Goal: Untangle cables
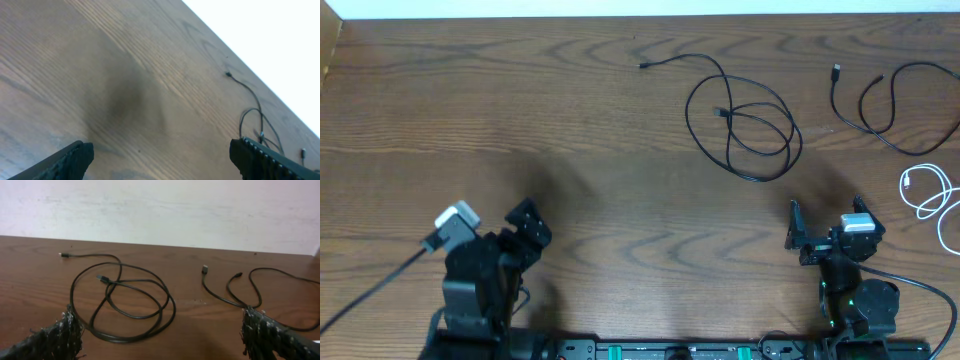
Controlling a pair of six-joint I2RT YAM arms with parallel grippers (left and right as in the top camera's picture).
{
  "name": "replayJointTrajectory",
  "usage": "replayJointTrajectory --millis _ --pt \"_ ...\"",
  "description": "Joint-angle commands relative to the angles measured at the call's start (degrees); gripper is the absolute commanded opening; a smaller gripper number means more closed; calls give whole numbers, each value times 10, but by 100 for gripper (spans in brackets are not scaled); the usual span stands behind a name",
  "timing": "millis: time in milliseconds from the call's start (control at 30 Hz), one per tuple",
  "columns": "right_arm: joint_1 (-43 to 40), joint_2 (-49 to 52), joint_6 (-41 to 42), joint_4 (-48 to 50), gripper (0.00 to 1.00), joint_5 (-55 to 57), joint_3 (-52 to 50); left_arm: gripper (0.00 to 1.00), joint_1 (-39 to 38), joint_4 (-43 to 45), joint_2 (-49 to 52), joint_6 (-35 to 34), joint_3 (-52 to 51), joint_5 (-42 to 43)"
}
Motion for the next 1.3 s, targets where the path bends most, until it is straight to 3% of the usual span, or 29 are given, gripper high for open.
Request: replayJointTrajectory --millis 0,700,867,1067,1267 --pt "4 -4 3 -3 99 2 -2 94 13 10 -51 -1 -40 20" --pt "4 -4 3 -3 99 2 -2 94 42 161 -228 10 -207 90" --pt "4 -4 3 -3 99 2 -2 94 42 254 -244 88 -240 131" --pt "4 -4 3 -3 99 2 -2 94 42 320 -244 109 -280 136" --pt "4 -4 4 -3 99 2 -2 94 42 424 -244 175 -348 136"
